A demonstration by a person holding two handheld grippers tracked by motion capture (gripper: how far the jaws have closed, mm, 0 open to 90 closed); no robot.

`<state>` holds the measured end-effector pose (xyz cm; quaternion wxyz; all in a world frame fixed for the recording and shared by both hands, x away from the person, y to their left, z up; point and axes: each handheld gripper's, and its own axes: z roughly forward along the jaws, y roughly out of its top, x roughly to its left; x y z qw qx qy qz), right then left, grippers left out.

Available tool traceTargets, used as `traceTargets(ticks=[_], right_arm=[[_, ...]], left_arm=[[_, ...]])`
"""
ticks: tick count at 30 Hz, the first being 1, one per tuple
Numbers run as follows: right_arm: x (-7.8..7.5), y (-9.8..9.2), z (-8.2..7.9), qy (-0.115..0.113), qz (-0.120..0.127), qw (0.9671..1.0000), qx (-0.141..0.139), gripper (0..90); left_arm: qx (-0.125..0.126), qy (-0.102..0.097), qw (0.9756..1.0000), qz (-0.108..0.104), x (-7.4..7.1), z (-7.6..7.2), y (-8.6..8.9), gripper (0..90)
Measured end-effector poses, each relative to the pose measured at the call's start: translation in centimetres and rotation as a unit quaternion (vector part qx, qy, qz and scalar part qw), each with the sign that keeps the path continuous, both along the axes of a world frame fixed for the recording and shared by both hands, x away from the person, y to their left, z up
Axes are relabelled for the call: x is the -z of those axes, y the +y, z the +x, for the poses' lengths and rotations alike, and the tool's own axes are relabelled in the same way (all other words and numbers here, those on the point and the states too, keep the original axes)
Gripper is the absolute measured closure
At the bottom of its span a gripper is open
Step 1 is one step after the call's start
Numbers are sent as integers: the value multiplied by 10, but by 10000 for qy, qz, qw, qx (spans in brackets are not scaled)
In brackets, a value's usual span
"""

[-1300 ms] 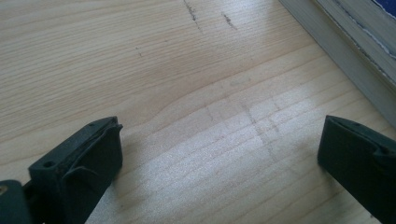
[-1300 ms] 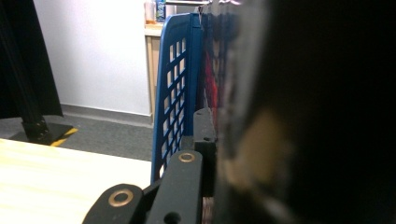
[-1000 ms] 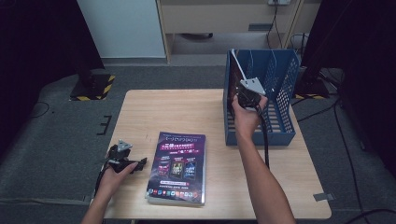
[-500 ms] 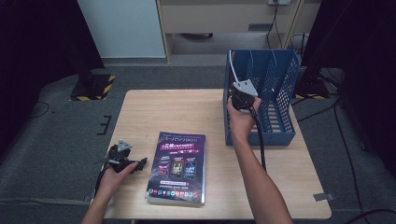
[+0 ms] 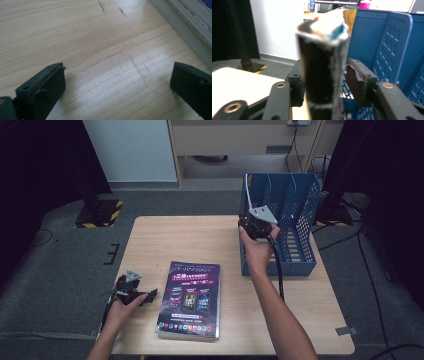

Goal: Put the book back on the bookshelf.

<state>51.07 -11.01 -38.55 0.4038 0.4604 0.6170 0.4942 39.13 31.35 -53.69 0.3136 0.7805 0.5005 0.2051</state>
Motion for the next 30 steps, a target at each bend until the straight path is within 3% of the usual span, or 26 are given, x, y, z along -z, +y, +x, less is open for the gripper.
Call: traceTargets(ticks=[6, 21, 26, 30], right_arm=[[-1, -8, -9, -32, 113, 9999, -77, 401], [3, -19, -31, 333, 200, 9976, -580, 225], [9, -24, -51, 527, 171, 9943, -907, 179], [17, -30, -69, 520, 152, 9926, -1089, 161]], left_arm=[[-2, 1, 10000, 1, 0, 0, 0, 0], [-7, 1, 10000, 0, 0, 0, 0, 0], [-10, 2, 10000, 0, 0, 0, 0, 0], [11, 0, 10000, -7, 0, 0, 0, 0]])
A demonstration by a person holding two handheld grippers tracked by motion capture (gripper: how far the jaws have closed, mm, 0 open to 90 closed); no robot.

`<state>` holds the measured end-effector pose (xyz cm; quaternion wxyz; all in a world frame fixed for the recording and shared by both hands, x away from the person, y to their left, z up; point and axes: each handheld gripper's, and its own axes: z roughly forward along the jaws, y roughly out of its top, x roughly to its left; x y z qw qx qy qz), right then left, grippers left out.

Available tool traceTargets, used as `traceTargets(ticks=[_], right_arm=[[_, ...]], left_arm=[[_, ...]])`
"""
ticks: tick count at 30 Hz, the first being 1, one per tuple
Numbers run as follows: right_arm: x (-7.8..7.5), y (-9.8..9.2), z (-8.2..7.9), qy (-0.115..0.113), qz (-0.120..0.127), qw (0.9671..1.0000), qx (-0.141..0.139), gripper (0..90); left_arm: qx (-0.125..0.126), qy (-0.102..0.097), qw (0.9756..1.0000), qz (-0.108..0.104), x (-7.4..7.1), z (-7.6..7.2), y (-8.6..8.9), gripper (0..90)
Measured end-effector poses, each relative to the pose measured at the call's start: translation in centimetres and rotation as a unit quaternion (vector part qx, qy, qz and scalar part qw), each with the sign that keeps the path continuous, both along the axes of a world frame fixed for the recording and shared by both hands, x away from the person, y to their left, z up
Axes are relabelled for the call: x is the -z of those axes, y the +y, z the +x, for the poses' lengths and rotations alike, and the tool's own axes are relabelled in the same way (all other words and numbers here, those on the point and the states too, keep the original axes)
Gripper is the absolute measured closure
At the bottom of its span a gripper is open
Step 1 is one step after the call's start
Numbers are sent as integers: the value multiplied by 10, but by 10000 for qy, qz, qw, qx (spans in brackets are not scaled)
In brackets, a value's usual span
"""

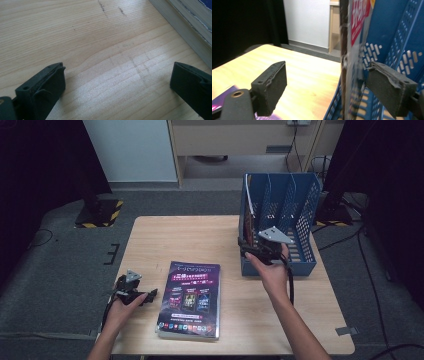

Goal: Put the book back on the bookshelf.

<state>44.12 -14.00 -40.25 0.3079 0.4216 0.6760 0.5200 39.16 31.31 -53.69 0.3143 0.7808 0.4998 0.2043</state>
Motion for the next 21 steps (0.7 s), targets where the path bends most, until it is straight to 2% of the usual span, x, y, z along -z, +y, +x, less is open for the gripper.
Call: traceTargets(ticks=[3, 7, 8, 10, 13, 15, 21], right_arm=[[6, -3, -15, 0, 8, 9999, -124, 151], [23, 1, -31, 110, 142, 9993, -324, 138], [27, 4, -33, 150, 157, 9992, -347, 133], [33, 12, -35, 344, 37, 9972, -659, 112], [39, 21, -40, 464, 119, 9954, -825, 108], [43, 27, -46, 458, -3, 9946, -933, 108], [50, 33, -54, 536, 73, 9918, -1162, 93]], left_arm=[[2, 2, 10000, -1, 0, 0, 0, 0], [0, -2, 10000, -10, 0, 0, 0, 0], [-1, -3, 10000, -11, 0, 0, 0, 0], [0, -3, 10000, -12, 0, 0, 0, 0], [2, -3, 10000, -15, 0, 0, 0, 0], [24, -17, 10000, -29, 0, 0, 0, 0], [37, -132, 9999, -91, -6, -2, 0, 34]])
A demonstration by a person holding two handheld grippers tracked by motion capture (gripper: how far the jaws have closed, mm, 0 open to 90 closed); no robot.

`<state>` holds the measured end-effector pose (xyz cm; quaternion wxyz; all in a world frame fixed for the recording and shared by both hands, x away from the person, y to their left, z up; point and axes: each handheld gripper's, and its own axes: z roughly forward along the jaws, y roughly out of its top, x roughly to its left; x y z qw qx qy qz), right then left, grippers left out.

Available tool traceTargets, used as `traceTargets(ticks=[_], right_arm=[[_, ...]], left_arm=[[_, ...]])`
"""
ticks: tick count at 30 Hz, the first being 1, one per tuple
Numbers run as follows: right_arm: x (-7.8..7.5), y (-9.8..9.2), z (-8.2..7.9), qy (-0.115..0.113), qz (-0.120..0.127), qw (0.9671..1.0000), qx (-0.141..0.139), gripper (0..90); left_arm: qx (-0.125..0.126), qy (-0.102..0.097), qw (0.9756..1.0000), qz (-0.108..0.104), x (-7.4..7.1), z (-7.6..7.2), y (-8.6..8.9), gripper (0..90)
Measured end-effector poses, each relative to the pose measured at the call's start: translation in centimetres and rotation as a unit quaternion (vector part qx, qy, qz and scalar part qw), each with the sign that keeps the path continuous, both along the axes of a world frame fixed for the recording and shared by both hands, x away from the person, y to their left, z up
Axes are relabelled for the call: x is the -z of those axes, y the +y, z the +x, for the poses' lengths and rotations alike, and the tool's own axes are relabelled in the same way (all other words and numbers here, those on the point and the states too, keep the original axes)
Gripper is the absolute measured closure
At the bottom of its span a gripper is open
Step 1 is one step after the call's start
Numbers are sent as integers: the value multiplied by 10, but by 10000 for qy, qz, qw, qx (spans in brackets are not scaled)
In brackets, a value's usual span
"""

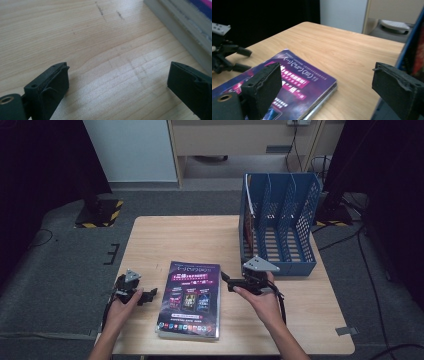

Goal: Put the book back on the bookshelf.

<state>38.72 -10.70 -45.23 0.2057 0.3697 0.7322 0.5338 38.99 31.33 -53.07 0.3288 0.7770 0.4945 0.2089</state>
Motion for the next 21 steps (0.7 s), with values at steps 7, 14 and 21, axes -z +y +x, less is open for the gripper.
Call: traceTargets(ticks=[7, 14, 21], right_arm=[[14, 12, -3, 227, 59, 9995, -228, 91], [28, 28, -8, 342, -240, 9975, -578, 246], [37, 41, -12, 474, -599, 9939, -794, 356]], left_arm=[[72, -260, 9993, -274, -17, -9, -6, 52], [421, -506, 9961, -594, -32, -17, -24, 81], [793, -461, 9941, -575, -35, -23, -43, 225]])
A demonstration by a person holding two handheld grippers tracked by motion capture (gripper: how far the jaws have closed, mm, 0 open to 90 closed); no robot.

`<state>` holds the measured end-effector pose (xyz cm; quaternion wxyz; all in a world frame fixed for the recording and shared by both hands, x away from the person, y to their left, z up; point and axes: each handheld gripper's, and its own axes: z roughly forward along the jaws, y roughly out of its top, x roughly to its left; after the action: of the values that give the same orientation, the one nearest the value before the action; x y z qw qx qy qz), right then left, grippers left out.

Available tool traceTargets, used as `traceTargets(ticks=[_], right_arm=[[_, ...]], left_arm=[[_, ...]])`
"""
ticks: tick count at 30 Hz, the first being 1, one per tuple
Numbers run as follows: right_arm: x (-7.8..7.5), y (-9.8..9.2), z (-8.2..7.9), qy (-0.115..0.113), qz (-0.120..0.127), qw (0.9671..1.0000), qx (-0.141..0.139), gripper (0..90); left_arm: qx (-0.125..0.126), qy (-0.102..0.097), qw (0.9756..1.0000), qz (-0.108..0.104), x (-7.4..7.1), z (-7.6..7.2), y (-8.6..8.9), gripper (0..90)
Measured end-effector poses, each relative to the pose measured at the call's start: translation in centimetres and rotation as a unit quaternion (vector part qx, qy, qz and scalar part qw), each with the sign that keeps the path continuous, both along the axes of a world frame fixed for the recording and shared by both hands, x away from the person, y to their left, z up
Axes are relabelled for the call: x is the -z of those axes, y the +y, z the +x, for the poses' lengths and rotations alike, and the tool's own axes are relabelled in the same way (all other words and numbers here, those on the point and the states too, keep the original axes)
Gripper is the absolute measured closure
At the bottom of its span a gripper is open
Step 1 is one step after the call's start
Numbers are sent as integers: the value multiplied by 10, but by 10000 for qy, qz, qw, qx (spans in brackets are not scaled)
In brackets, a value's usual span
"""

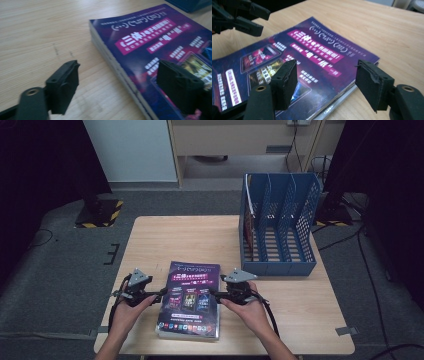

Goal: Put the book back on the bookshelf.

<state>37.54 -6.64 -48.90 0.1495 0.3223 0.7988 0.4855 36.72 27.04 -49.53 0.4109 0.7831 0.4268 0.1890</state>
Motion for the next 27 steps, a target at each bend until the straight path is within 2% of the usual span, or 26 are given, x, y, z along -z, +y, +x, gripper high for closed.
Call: traceTargets(ticks=[3, 4, 9, 12, 14, 15, 17, 24, 27], right_arm=[[2, 2, -1, 13, 2, 10000, -42, 370], [4, 2, 0, 40, -5, 10000, -43, 369], [10, 1, 2, 217, -15, 9998, 7, 346], [12, 1, 2, 284, 10, 9996, 17, 340], [12, 0, 3, 321, 30, 9995, 17, 340], [12, 0, 3, 351, 49, 9994, 15, 337], [13, 0, 4, 374, 41, 9993, 14, 335], [15, 0, 6, 446, 2, 9990, -15, 324], [16, 0, 6, 469, -14, 9989, -21, 317]], left_arm=[[117, 56, 9999, 47, 1, 1, -6, 282], [144, 80, 9998, 101, 2, 2, -7, 288], [238, 202, 9994, 116, 6, 3, -13, 347], [213, 212, 9995, 93, 7, 3, -14, 384], [176, 233, 9995, 151, 9, 5, -13, 398], [172, 260, 9994, 139, 11, 6, -13, 408], [189, 325, 9993, -57, 13, 7, -12, 429], [323, 369, 9986, -179, 14, 8, -13, 495], [308, 375, 9986, -202, 15, 9, -14, 492]])
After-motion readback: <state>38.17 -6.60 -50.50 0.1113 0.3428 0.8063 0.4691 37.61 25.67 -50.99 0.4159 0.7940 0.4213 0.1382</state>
